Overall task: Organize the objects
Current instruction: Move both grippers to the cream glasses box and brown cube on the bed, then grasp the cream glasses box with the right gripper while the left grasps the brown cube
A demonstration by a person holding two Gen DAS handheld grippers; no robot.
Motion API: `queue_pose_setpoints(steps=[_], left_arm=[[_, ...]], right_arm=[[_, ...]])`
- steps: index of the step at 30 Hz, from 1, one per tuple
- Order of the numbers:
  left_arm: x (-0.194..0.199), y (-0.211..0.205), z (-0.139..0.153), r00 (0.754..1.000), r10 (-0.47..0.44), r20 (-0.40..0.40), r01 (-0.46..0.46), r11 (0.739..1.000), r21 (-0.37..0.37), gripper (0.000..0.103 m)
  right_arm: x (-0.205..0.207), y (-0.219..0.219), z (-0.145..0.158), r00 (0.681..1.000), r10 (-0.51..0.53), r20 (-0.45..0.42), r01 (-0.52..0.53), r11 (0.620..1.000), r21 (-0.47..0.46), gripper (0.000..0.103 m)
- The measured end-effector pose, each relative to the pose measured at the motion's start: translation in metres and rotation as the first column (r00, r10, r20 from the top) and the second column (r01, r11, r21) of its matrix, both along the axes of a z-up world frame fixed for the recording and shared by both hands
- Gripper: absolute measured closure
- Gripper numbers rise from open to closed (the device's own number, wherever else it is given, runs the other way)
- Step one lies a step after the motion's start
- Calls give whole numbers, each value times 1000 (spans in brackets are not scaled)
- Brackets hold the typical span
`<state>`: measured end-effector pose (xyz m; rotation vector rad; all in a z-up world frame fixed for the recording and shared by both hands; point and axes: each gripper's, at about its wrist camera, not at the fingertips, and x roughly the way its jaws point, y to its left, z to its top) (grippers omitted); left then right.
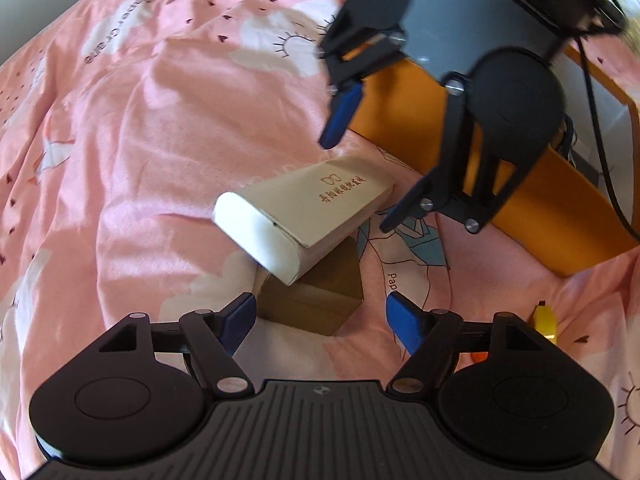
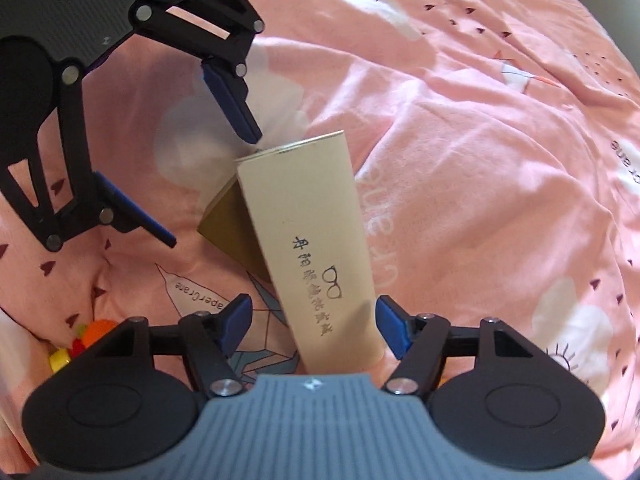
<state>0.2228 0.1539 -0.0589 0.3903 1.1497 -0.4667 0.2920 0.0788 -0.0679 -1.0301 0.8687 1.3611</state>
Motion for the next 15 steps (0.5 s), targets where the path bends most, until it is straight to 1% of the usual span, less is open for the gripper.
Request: queue_pose_setpoints(steps=[3,9,15], left_arm=[[1,-4,-6,998,-50,25,50,999,21,16],[9,-5,-15,997,-67,31,66,998,21,16],[7,-15,-20,994,-98,47,95,994,62,16]], right_arm=[[7,8,-6,999,18,-36,-19,1000,-17,33],[10,15,-14,998,51,-36,-52,998,-29,36],[11,14,-18,997,52,-58,-53,998,-22,35]])
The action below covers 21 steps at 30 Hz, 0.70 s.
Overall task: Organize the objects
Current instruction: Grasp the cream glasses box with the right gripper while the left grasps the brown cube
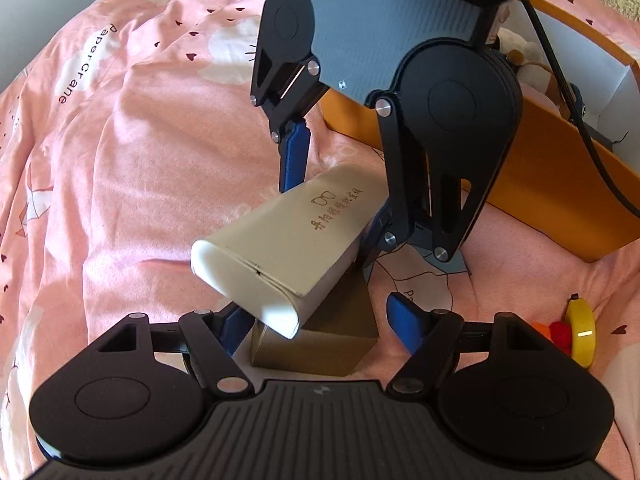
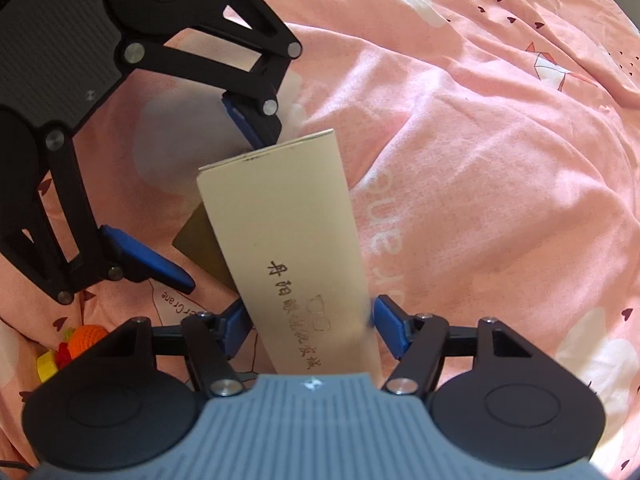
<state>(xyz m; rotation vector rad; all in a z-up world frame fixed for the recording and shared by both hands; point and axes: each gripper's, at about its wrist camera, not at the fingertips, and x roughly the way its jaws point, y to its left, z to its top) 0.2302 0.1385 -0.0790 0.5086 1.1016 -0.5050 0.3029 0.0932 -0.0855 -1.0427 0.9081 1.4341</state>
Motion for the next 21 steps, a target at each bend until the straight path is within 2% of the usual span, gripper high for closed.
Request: queue_pose_setpoints(steps=[2,4,10,12,16,21], left_arm=[[0,-2,-2,1000,6,-2,-6,1000,11,17],[1,-3,-2,1000,17,-5,-17,1000,26,23],[-6,-5,5,999,38,-9,-38,998,47,25],[-8,-5,8,999,45,-11,-44,998,43,25],[-9,-6,15,999,51,-3,-51,998,28,18],[2,-20,9,999,28,-17,-26,995,101,17]], right_arm=[[-3,-3,0,1000,1,10,-1,1000,9,36],[-8,-7,3,999,12,34,-12,1000,19,37],[-13,-17,20,996,-6,89,3,999,43,38],[-11,-20,30,993,-28,115,22,998,56,38],[-7,-26,56,983,-70,168,56,995,87,39],[-2,-31,89,968,-104,228,76,989,125,41]])
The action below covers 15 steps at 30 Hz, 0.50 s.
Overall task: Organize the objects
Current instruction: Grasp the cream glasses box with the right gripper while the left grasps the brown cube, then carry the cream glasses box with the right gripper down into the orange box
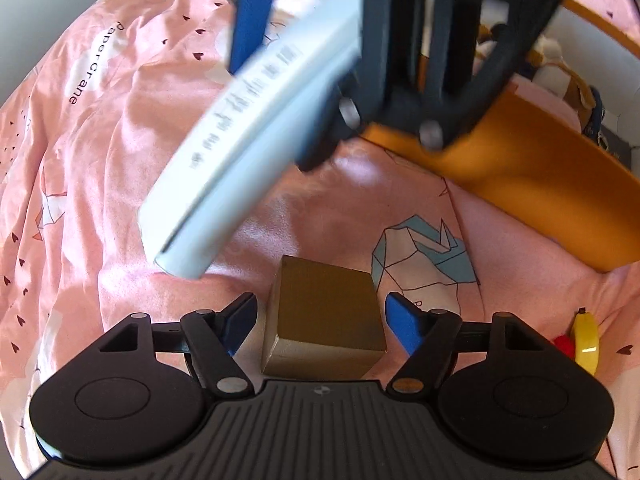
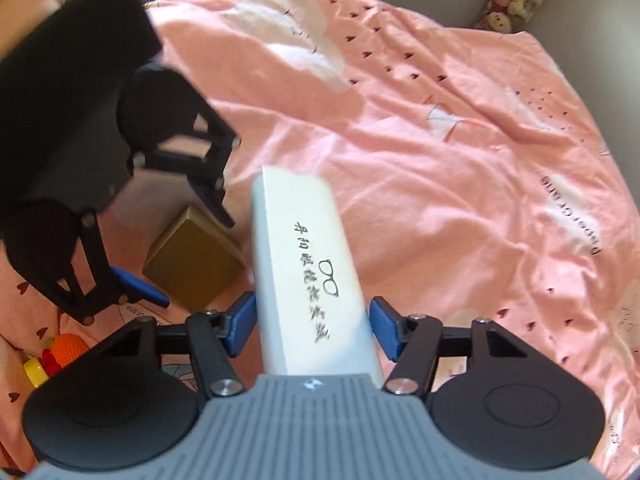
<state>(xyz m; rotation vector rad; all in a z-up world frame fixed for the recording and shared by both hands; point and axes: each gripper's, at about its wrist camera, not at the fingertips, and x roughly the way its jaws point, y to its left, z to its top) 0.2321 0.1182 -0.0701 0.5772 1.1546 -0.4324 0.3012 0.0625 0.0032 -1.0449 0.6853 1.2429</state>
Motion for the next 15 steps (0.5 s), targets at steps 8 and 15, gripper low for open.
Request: queue_pose_setpoints(steps=[8,15], left_arm=[[12,-10,-17,998,-6,-57,15,988,151,23],[12,-2,-17,996,42,-79,-32,991,131,31]], right_arm=[[1,-29,26,997,-2,74,8,997,-80,71],[-1,-58,7,995,-1,99,16,988,-156,72]])
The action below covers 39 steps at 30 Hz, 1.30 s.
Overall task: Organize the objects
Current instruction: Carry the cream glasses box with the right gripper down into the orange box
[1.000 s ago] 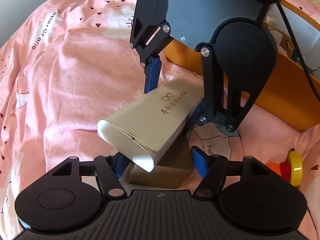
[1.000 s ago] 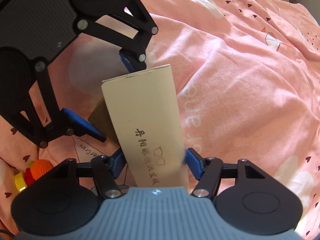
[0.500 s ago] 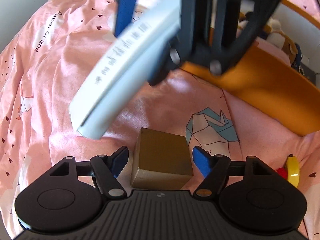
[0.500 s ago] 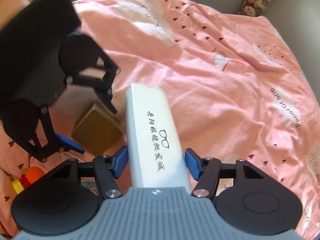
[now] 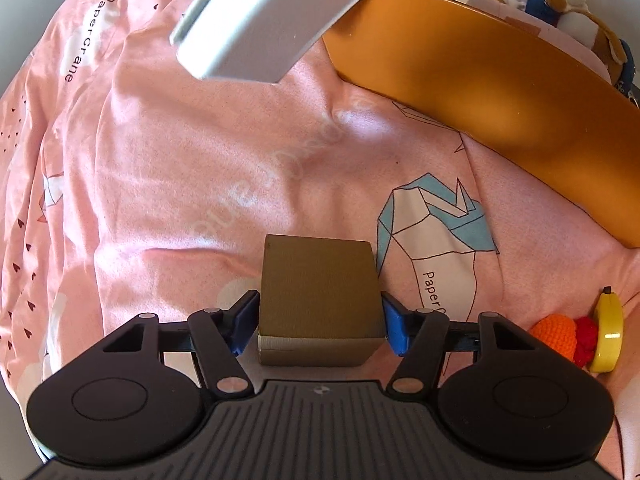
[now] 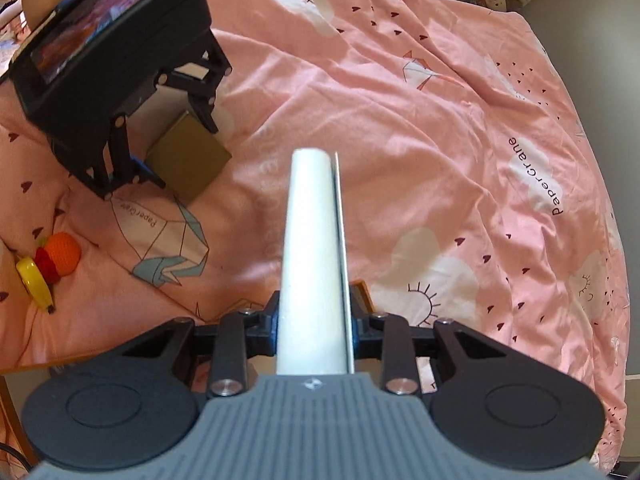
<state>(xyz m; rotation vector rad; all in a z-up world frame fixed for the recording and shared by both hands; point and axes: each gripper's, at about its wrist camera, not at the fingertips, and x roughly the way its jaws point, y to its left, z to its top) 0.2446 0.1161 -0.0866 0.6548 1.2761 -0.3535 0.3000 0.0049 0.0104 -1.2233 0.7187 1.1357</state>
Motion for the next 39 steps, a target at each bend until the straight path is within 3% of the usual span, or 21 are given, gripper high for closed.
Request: queue_pose_setpoints(steps=[5,9,14,20,29,39], left_arm=[[-1,3,7,999,30,12,-30,999,-24,31],[-3,11,23,996,74,47,-69,992,-104,31],[1,12,50,988,127,86,-105,970,-221,31],[15,-4,70,982,131,139,-89,957,-277,31],[28,-12,87,977,141,163,-85,946,-313,31],[44,-19,80,978,153,139,-102,943,-318,31]], right_arm=[[-1,-20,-14,997,25,75,-19,996,-83,72],[-8,-40,-19,983,81,163,-65,993,-99,72],[-20,-60,-30,926,206,317,-157,972,-172,72],[-21,-70,-37,873,291,392,-211,949,-234,72],[-15,-83,-42,878,260,402,-193,961,-200,72],[-10,-93,-57,867,253,429,-202,966,-162,72]])
